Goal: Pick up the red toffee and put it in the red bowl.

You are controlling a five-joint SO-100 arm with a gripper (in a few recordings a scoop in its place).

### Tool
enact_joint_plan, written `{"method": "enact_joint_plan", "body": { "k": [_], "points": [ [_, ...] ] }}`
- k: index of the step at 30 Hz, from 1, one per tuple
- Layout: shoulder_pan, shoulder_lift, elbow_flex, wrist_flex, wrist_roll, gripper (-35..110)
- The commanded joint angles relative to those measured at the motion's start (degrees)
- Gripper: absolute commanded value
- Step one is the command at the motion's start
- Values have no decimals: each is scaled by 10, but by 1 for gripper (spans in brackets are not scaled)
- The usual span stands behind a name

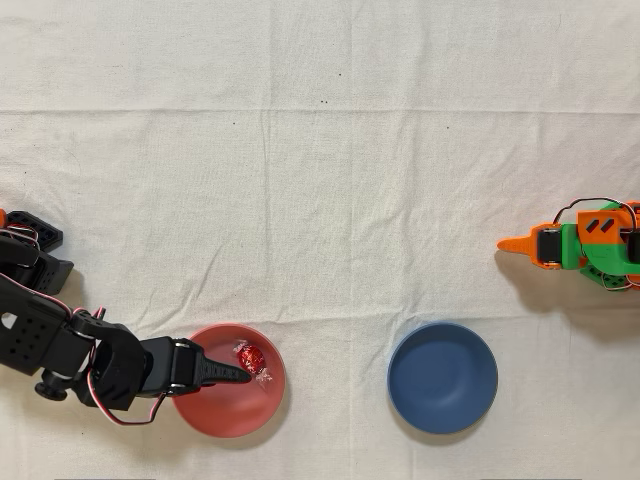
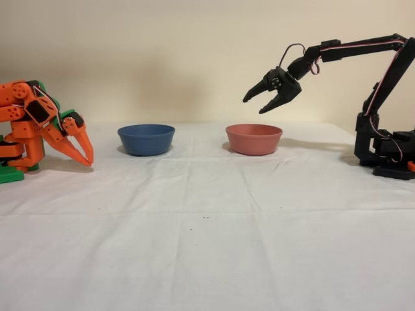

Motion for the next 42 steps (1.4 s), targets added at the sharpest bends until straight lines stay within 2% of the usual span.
{"method": "enact_joint_plan", "body": {
  "k": [1, 9, 21, 35, 42],
  "points": [
    [-19, 66, -4, 20, 22, 18],
    [-96, 171, 47, 60, 105, 6],
    [-226, 370, 174, 95, 173, 1],
    [-259, 578, 330, 99, 201, 1],
    [-282, 652, 388, 109, 263, 0]
  ]
}}
